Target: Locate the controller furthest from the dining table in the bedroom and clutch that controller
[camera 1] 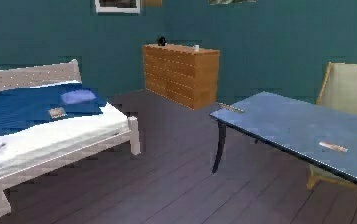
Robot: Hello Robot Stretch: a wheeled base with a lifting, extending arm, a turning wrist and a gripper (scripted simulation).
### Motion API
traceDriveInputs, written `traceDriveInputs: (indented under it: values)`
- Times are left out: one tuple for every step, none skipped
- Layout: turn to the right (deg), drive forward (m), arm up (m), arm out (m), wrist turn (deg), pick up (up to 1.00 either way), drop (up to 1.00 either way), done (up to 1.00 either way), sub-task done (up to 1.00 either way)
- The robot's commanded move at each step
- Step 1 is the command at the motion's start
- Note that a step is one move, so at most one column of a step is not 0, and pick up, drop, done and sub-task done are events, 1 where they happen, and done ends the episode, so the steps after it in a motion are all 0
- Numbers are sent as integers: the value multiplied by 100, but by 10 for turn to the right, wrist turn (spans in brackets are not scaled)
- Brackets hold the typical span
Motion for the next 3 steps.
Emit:
traceDriveInputs:
  values:
    - [450, 0, 0, 0, 0, 0, 0, 0, 0]
    - [450, 0, 0, 0, 0, 0, 0, 0, 0]
    - [270, 0, 0, 0, 0, 0, 0, 0, 0]
